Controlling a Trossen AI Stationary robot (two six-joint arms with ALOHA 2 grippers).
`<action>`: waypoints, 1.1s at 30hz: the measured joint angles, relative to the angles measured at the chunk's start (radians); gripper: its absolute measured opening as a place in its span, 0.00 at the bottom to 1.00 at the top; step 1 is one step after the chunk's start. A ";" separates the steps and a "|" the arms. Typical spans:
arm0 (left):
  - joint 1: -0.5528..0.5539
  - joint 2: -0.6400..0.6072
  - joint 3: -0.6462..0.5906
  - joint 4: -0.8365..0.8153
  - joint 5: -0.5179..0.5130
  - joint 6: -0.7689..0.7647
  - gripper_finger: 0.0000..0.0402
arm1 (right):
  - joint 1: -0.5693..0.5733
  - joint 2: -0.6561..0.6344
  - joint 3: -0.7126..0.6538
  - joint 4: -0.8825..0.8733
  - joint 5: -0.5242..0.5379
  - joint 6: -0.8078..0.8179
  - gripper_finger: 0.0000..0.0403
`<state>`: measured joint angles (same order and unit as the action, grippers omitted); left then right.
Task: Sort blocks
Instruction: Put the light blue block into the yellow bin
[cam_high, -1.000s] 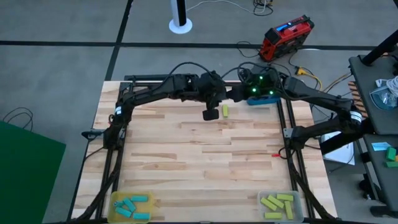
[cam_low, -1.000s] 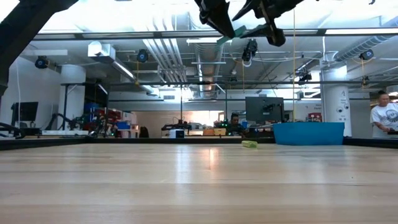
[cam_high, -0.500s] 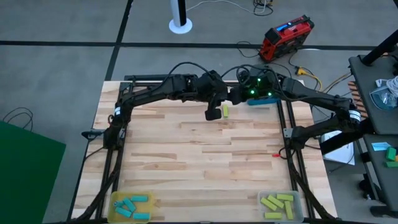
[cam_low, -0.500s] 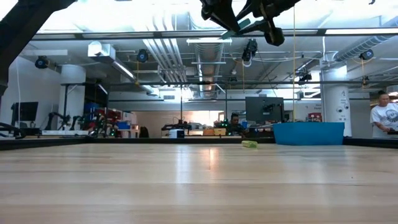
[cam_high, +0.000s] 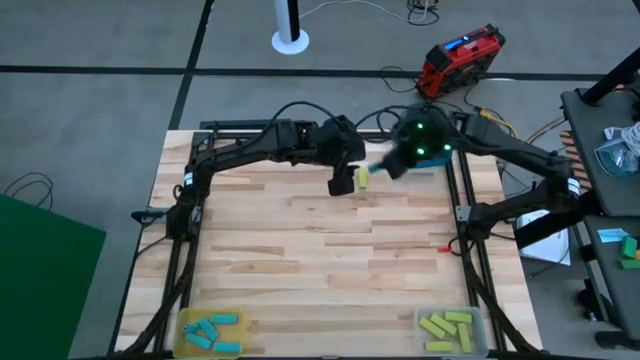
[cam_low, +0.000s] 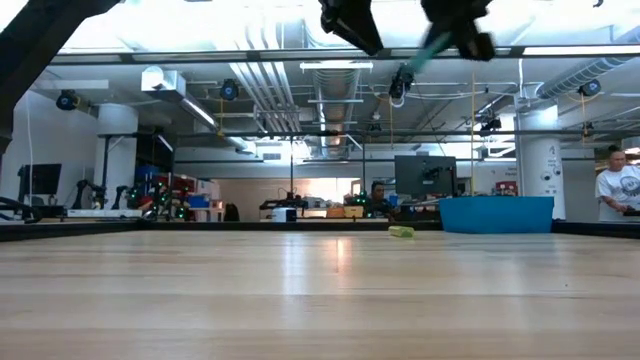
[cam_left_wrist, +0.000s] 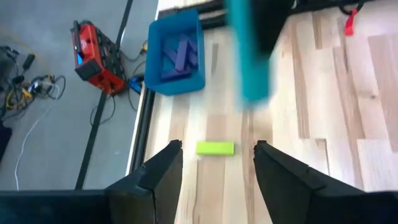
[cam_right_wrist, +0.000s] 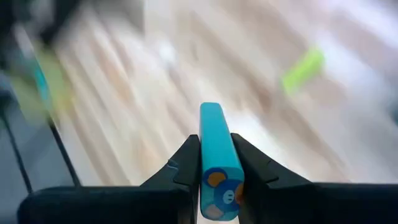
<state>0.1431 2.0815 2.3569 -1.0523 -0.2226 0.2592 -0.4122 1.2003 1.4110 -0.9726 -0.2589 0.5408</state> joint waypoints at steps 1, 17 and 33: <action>0.004 0.000 0.000 -0.010 -0.001 -0.004 0.44 | 0.006 0.000 0.029 -0.096 -0.004 -0.051 0.13; 0.165 0.000 -0.006 -0.092 -0.005 0.015 0.39 | 0.567 -0.075 0.084 -0.559 0.068 -0.052 0.13; 0.245 -0.138 -0.009 -0.429 0.428 -0.005 0.39 | 0.496 -0.031 0.061 -0.500 0.347 0.406 0.13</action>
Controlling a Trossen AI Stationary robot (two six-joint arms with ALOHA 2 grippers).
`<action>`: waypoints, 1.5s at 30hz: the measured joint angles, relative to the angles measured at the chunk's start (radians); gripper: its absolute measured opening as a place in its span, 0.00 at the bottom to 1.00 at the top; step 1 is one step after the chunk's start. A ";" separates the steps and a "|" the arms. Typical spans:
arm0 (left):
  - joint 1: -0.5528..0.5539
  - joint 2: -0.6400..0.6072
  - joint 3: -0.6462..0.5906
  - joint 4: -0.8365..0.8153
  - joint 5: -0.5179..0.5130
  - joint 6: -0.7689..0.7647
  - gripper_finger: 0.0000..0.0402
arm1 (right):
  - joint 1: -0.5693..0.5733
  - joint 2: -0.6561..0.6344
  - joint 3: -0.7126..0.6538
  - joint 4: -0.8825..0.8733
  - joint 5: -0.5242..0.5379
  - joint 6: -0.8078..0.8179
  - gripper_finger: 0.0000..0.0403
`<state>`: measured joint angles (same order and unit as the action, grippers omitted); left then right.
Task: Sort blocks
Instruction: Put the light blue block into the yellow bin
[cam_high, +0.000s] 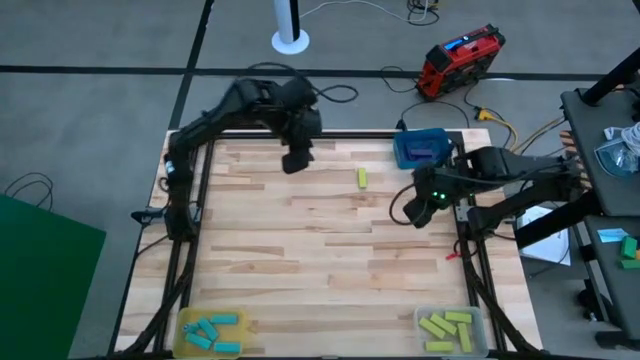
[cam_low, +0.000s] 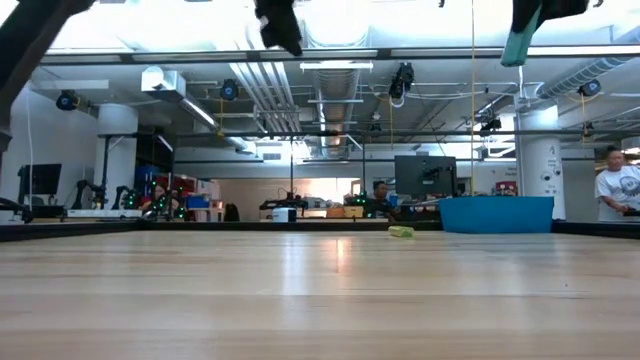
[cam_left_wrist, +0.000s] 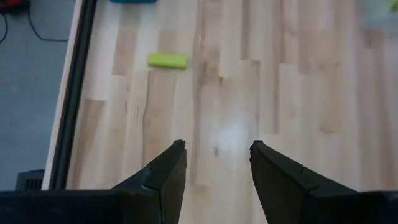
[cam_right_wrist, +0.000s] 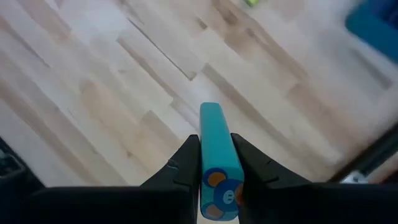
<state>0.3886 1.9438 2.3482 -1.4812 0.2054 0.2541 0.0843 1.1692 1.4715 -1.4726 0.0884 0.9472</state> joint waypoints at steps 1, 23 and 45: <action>-0.003 -0.025 -0.001 -0.013 0.004 -0.012 0.39 | -0.003 0.005 -0.003 0.012 0.000 -0.041 0.13; -0.694 -0.406 -0.003 -0.055 -0.553 -0.791 0.39 | -0.063 0.301 -0.017 1.043 -0.192 -0.728 0.13; -1.078 -0.362 -0.015 -0.090 -1.190 -0.807 0.39 | -0.036 0.347 0.059 1.762 -0.299 -0.986 0.13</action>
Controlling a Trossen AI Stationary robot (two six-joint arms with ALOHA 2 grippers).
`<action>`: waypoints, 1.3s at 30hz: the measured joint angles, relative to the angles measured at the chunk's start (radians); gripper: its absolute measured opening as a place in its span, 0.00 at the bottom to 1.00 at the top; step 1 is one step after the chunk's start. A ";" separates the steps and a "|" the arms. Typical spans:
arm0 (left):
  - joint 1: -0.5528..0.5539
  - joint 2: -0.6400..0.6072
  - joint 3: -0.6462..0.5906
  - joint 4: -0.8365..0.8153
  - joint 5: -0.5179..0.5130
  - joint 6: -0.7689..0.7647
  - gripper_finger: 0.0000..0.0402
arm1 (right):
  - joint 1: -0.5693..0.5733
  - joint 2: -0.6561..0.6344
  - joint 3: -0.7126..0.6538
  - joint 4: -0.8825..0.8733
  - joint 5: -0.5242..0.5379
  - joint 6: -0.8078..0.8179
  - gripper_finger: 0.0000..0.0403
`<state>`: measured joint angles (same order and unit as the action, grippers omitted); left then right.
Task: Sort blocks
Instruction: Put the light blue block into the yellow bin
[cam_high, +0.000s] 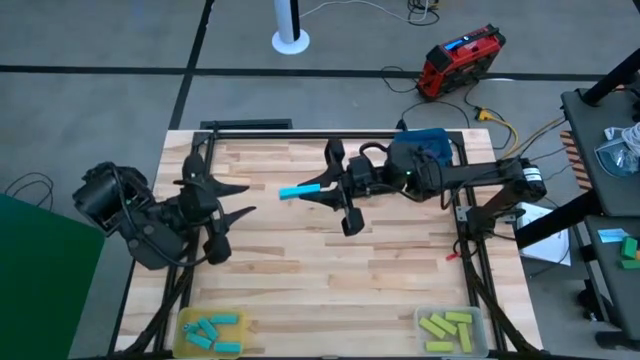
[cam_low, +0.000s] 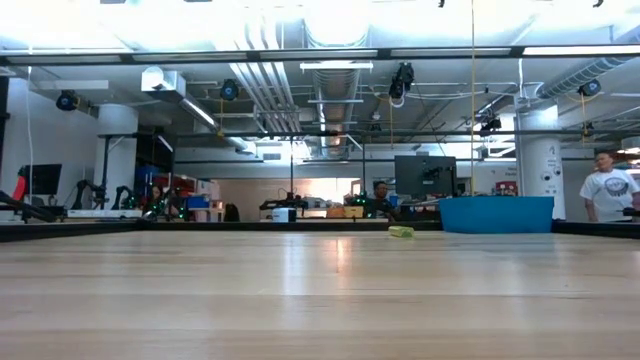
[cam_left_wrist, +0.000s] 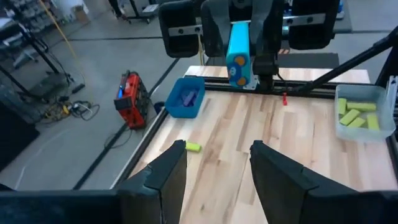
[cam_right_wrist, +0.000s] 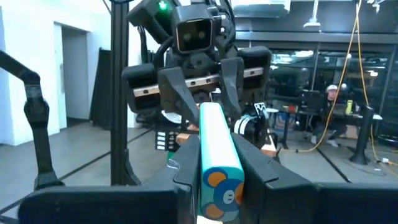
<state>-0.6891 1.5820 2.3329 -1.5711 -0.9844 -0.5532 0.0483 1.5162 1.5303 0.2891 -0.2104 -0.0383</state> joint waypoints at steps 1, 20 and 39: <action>0.003 -0.002 0.000 0.003 0.000 0.014 0.39 | 0.000 -0.001 0.003 0.001 -0.002 0.000 0.13; 0.264 -0.204 -0.571 0.995 0.468 0.520 0.39 | 0.041 -0.217 0.018 -0.344 0.060 -0.084 0.13; 0.337 -0.309 -0.857 1.433 0.568 0.576 0.39 | 0.096 -0.107 0.018 -0.155 0.140 -0.119 0.13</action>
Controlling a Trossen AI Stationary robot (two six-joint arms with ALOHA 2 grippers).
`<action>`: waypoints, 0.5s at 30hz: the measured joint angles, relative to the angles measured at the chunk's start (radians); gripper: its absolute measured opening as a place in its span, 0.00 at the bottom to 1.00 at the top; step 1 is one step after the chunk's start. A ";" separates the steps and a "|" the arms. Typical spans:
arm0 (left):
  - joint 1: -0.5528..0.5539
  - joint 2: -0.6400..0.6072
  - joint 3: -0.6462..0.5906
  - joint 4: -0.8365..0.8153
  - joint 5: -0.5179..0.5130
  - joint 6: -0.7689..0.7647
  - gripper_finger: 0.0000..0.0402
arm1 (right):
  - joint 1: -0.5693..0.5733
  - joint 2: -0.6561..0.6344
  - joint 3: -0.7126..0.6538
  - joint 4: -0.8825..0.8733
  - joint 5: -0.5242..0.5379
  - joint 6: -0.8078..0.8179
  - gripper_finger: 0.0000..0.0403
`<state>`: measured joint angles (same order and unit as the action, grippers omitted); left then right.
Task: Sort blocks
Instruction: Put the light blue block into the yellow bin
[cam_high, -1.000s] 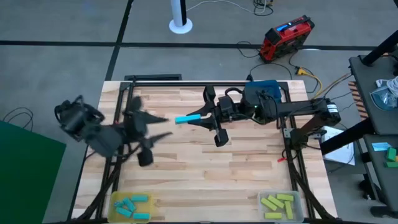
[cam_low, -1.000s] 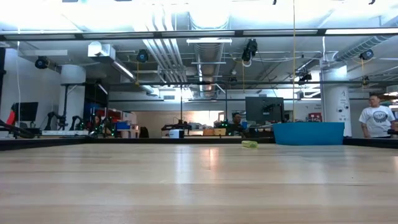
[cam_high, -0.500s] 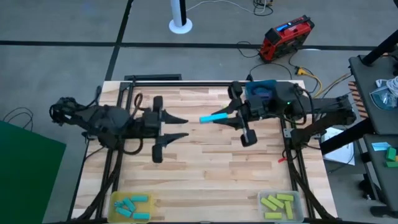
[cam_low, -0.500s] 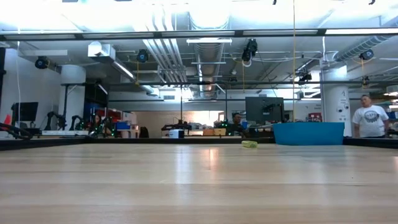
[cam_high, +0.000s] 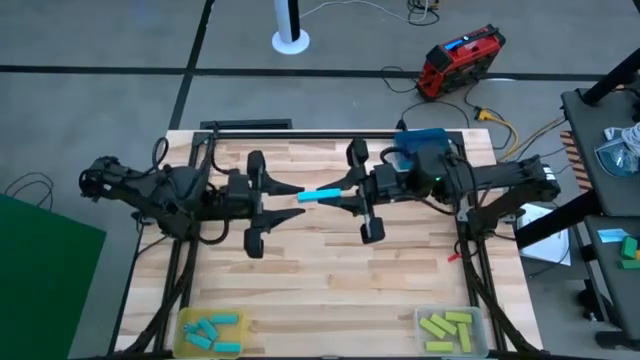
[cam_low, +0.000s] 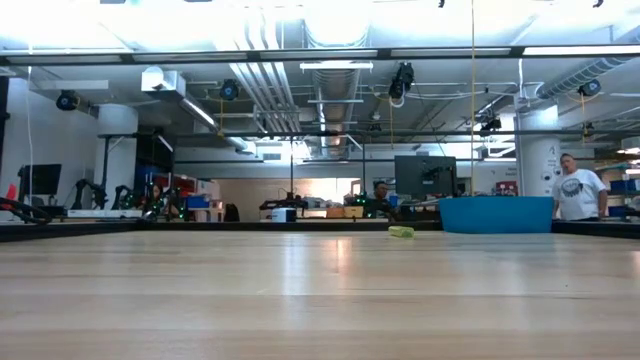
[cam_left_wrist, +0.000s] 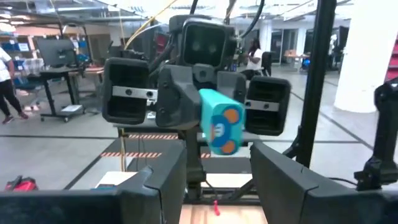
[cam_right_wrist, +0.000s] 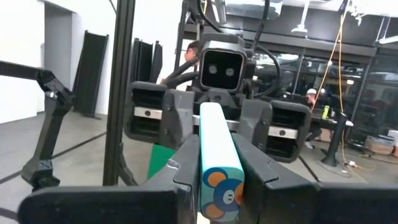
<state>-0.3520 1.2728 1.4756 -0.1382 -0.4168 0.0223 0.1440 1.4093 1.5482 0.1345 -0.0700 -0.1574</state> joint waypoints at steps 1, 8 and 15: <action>0.002 0.001 0.001 -0.002 0.000 0.000 0.39 | 0.000 0.001 0.001 0.001 0.000 0.000 0.13; 0.007 0.001 0.002 0.000 0.001 0.001 0.39 | 0.000 0.015 0.003 -0.002 0.000 0.016 0.13; 0.009 0.001 0.003 0.010 0.005 0.025 0.39 | 0.000 0.027 0.003 -0.003 0.000 0.028 0.13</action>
<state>-0.3431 1.2739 1.4784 -0.1283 -0.4119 0.0470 0.1440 1.4366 1.5509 0.1311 -0.0700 -0.1295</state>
